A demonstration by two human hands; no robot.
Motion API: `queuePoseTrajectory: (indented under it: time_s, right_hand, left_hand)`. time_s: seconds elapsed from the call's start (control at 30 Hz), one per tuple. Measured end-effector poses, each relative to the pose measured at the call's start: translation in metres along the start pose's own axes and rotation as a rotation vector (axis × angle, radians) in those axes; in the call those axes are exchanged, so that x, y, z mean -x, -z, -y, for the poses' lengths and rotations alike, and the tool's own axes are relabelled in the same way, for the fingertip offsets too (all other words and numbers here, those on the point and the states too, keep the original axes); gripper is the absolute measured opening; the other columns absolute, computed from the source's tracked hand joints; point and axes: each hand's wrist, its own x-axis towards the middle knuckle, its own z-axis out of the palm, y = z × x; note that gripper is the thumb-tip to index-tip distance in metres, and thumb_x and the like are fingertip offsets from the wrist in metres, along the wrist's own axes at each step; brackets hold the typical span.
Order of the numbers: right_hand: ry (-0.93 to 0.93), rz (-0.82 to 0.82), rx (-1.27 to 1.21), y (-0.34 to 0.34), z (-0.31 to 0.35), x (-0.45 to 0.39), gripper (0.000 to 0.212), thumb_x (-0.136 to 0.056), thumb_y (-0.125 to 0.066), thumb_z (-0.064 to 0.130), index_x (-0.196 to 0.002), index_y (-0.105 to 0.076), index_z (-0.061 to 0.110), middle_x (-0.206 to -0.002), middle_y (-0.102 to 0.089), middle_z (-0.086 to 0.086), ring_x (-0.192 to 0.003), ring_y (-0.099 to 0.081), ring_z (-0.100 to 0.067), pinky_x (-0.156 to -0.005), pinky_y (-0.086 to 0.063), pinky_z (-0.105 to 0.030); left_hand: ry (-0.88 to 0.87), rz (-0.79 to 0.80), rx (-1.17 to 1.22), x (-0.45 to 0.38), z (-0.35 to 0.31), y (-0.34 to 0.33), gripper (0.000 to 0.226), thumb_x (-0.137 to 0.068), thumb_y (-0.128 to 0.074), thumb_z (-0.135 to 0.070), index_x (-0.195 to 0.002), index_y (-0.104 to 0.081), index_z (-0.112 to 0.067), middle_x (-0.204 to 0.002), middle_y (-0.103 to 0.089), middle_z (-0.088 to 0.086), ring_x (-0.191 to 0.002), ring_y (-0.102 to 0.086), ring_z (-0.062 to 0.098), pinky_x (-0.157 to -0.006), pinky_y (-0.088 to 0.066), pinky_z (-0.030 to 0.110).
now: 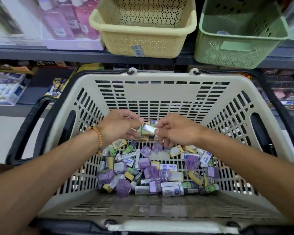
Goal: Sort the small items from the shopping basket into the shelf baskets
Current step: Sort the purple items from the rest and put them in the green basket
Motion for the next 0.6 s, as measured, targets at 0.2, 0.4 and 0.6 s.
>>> queuePoseTrajectory:
  time_s: [0.2,0.4,0.6]
  right_hand:
    - [0.077,-0.06,0.098,0.014,-0.003,0.027,0.015,-0.099,-0.054,0.024,-0.098,-0.065,0.014,-0.092,-0.07,-0.006,-0.079,-0.069,-0.013,-0.074,-0.057,-0.033]
    - [0.183,-0.159,0.088,0.021,0.001,0.014,0.024,-0.099,-0.055,0.023,-0.098,-0.068,0.002,-0.088,-0.071,-0.016,-0.082,-0.071,-0.026,-0.046,-0.044,-0.011]
    - [0.198,-0.194,0.104,0.028,-0.008,0.011,0.029,-0.098,-0.055,0.016,-0.099,-0.064,-0.012,-0.066,-0.064,0.002,-0.08,-0.07,-0.031,-0.042,-0.042,-0.008]
  left_hand:
    - [-0.052,0.406,-1.089,-0.013,0.044,-0.011,0.079,-0.084,-0.07,-0.044,-0.148,-0.028,-0.025,-0.147,-0.044,0.006,-0.127,-0.049,0.024,-0.105,-0.042,0.035]
    - [-0.014,0.396,-1.381,-0.009,0.092,-0.04,0.115,-0.064,-0.072,-0.067,-0.15,-0.001,-0.039,-0.16,0.0,0.011,-0.144,-0.016,0.043,-0.113,-0.029,0.054]
    - [-0.198,0.458,-1.354,-0.002,0.087,-0.041,0.099,-0.061,-0.079,-0.048,-0.144,-0.026,-0.03,-0.14,-0.016,-0.012,-0.126,-0.036,0.023,-0.104,-0.041,0.035]
